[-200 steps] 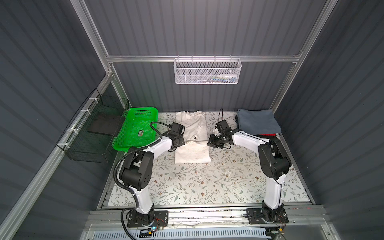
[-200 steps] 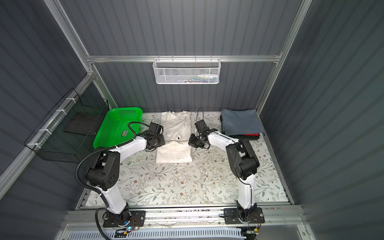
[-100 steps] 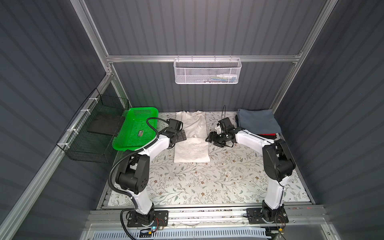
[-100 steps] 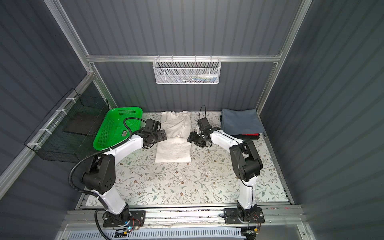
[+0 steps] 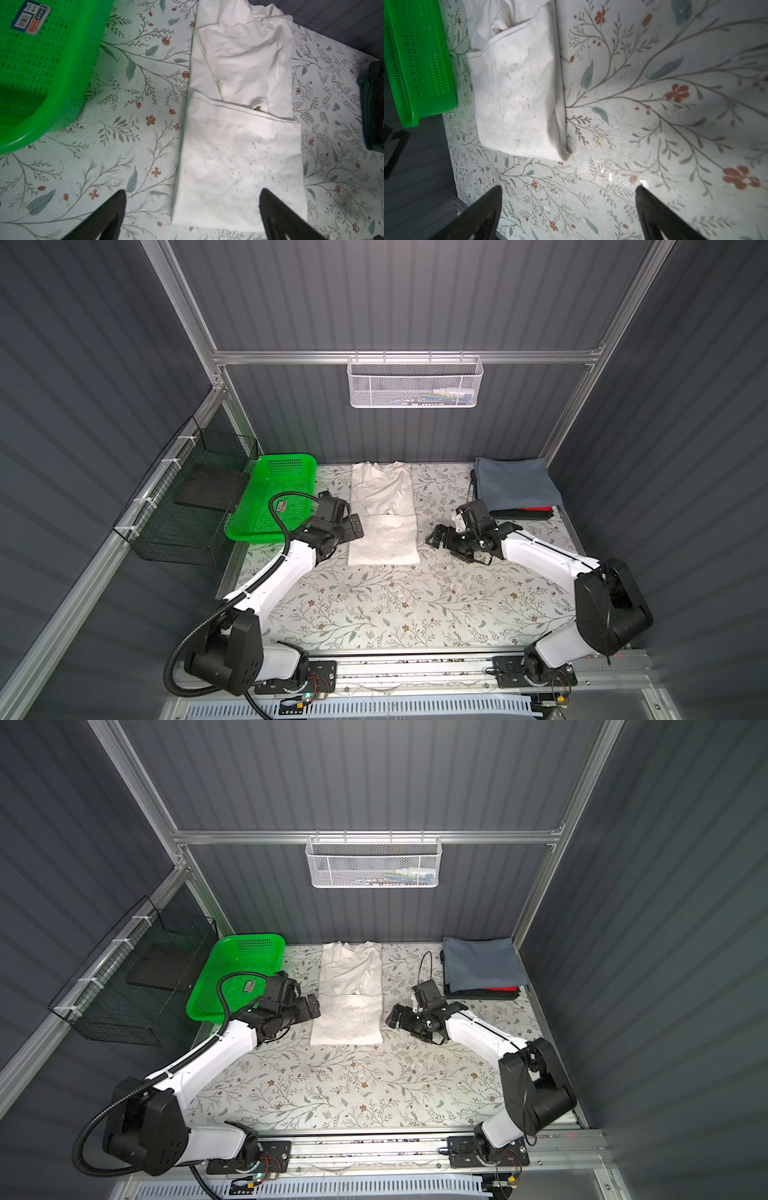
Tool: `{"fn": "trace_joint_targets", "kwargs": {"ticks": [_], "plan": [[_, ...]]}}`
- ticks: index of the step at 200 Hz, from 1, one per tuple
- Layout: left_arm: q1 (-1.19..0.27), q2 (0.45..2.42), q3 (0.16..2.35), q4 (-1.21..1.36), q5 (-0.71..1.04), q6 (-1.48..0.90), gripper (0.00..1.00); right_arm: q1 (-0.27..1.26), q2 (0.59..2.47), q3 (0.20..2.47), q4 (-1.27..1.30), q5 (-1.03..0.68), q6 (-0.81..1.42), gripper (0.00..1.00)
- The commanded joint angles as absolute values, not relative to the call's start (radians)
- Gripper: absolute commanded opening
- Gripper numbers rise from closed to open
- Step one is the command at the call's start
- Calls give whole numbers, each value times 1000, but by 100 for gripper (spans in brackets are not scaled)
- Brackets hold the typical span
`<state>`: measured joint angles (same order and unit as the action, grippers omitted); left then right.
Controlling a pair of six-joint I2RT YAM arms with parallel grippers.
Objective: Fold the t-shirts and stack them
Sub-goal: 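Open both grippers and draw them back toward the robot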
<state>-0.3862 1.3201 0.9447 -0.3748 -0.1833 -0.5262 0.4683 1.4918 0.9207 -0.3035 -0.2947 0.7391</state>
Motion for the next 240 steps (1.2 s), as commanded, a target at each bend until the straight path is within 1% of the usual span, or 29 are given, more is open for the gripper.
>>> {"fn": "trace_joint_targets", "kwargs": {"ticks": [1, 44, 105, 132, 195, 221, 225, 240], "plan": [[-381, 1249, 900, -428, -131, -522, 100, 471, 1412, 847, -286, -268, 787, 99], [-381, 1173, 804, -447, -113, -550, 100, 470, 1304, 704, -224, -275, 867, 99], [-380, 1114, 691, -420, -88, -597, 100, 513, 1275, 609, -144, -282, 945, 99], [-380, 1136, 659, -407, -83, -597, 100, 517, 1314, 601, -80, -325, 971, 99], [-380, 1157, 586, -327, -33, -647, 100, 554, 1414, 633, -1, -314, 997, 99], [-379, 1151, 572, -298, -21, -675, 100, 567, 1489, 660, 49, -327, 1006, 99], [-380, 1149, 568, -292, -19, -680, 100, 567, 1500, 665, 57, -366, 1006, 99], [-379, 1154, 559, -273, -2, -705, 99, 574, 1546, 683, 89, -393, 1009, 99]]}}
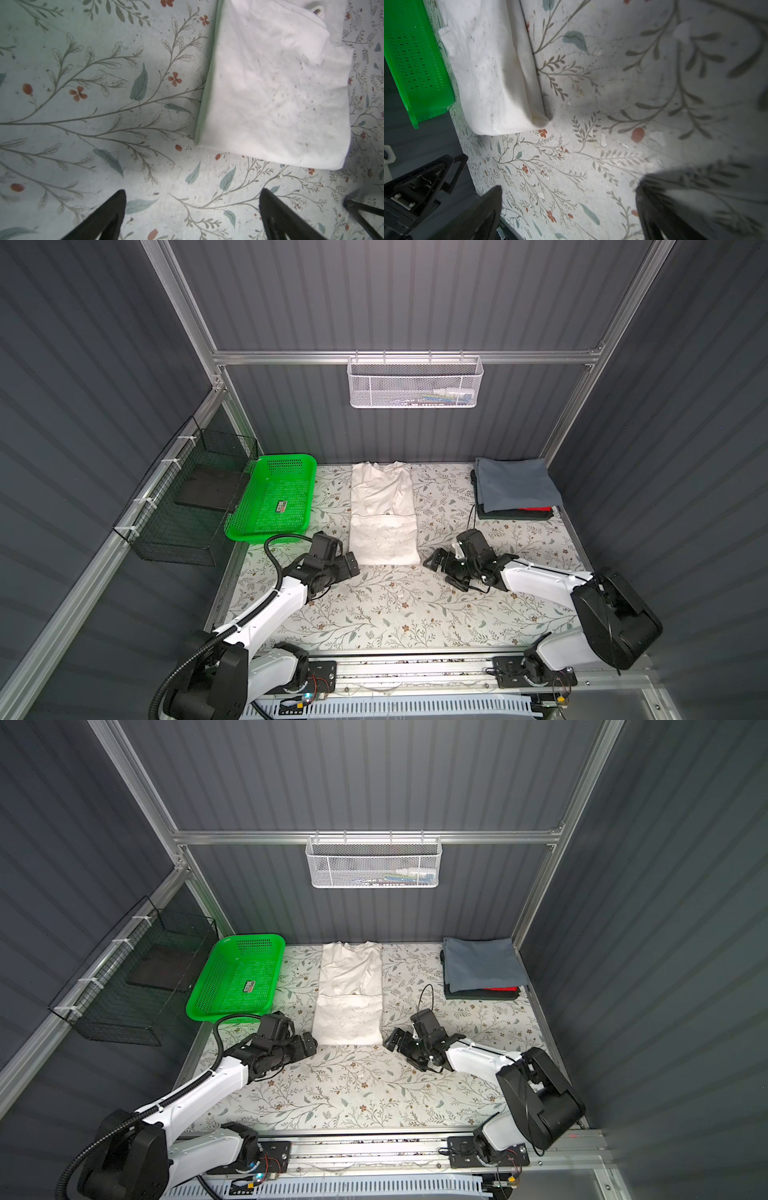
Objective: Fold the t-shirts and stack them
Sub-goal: 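Open both grippers and draw them back toward the robot, then lower both grippers to the folded edge nearest the robot and grasp it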
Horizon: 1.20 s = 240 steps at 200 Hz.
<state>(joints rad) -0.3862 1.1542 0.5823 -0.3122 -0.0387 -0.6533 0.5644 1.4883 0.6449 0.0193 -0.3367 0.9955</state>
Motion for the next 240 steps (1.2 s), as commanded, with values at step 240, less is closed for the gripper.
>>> {"fn": "trace_joint_targets", "kwargs": {"ticks": [240], "plan": [[-376, 1374, 529, -97, 60, -792, 75, 587, 1824, 771, 209, -365, 1048, 64]]}}
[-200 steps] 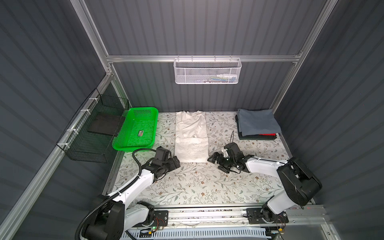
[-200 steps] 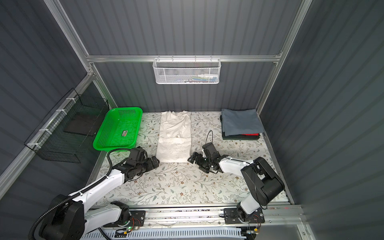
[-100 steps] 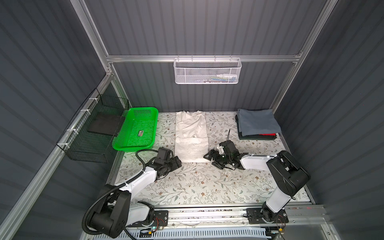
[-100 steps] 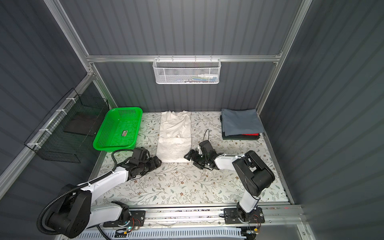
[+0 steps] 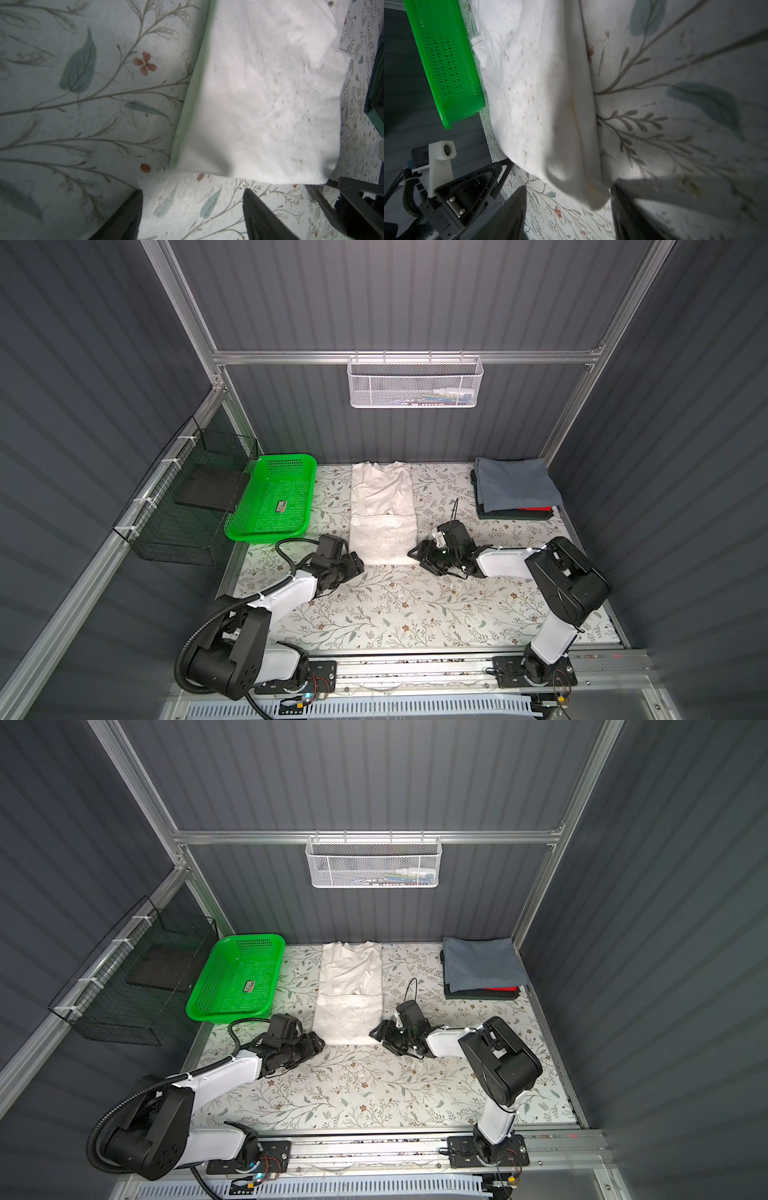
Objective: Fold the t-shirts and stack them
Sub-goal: 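Lower both grippers to the folded edge nearest the robot and grasp it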
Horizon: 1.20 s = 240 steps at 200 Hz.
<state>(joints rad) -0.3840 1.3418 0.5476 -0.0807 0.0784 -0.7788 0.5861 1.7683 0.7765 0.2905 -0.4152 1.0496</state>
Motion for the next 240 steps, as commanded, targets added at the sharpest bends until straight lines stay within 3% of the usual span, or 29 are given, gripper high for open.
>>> {"fn": "trace_joint_targets", "kwargs": {"ticks": [1, 80, 173, 207, 240], "plan": [[-376, 1375, 528, -97, 60, -792, 75, 587, 1825, 771, 209, -365, 1048, 64], [-364, 1477, 536, -33, 83, -808, 66, 584, 1875, 778, 218, -359, 1061, 56], [-354, 1595, 534, 19, 115, -801, 40, 584, 1849, 758, 153, -347, 1057, 49], [-354, 1605, 544, 19, 116, -788, 27, 583, 1844, 756, 146, -302, 1053, 42], [-353, 1632, 558, 20, 133, -775, 17, 582, 1866, 771, 152, -308, 1046, 25]]}}
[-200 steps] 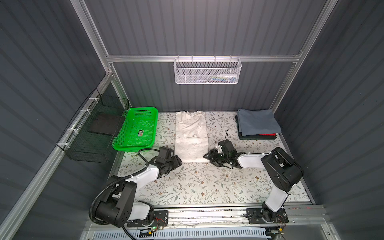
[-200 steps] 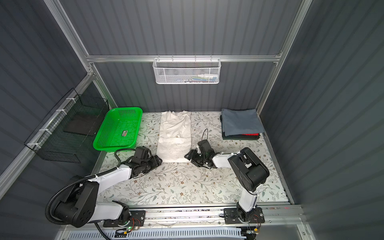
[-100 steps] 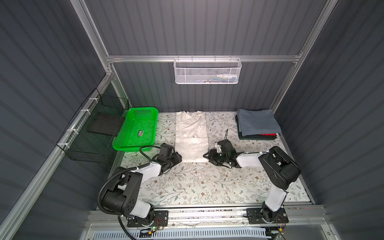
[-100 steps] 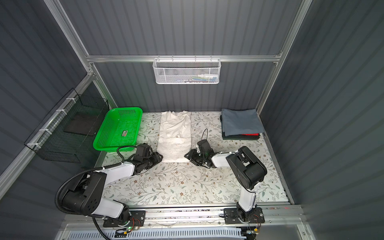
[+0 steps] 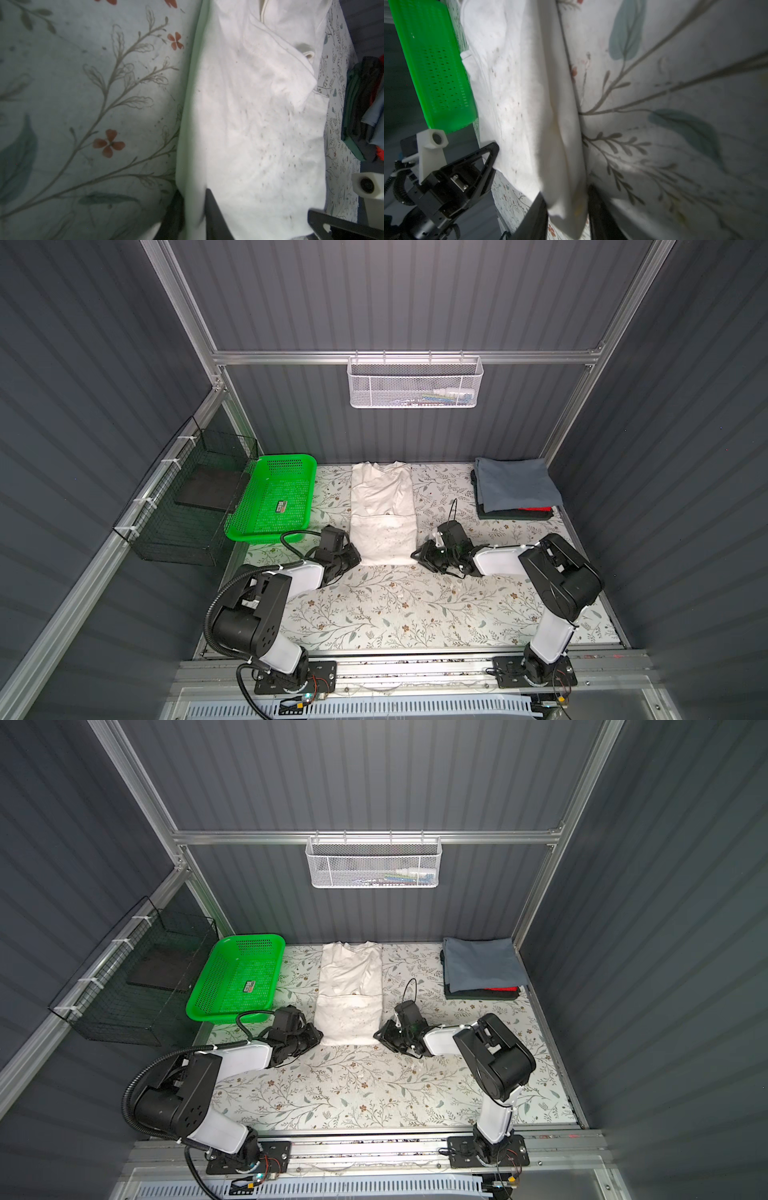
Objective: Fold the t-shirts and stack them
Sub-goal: 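Lower both grippers to the folded edge nearest the robot and grasp it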
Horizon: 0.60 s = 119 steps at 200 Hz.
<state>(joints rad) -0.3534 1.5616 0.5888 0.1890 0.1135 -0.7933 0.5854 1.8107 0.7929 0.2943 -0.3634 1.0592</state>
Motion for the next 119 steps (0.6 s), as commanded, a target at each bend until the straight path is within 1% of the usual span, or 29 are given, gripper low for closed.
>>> {"fn": "trace_joint_targets", "kwargs": {"ticks": [1, 12, 37, 55, 64, 73, 119], "plan": [[-353, 1633, 557, 20, 134, -775, 17, 582, 1866, 771, 152, -309, 1046, 25], [-354, 1647, 558, 33, 148, -768, 12, 581, 1875, 780, 151, -313, 1039, 23], [-353, 1675, 564, 42, 173, -755, 10, 573, 1879, 796, 137, -325, 1018, 12], [-353, 1670, 560, 47, 173, -745, 2, 566, 1865, 795, 114, -311, 1007, 5], [-353, 1662, 559, 43, 169, -740, 0, 562, 1856, 792, 105, -307, 1002, 3], [-353, 1653, 560, 33, 159, -733, 0, 560, 1845, 792, 91, -296, 996, 0], [-354, 1603, 560, -6, 133, -696, 0, 560, 1781, 844, -42, -273, 933, 0]]}}
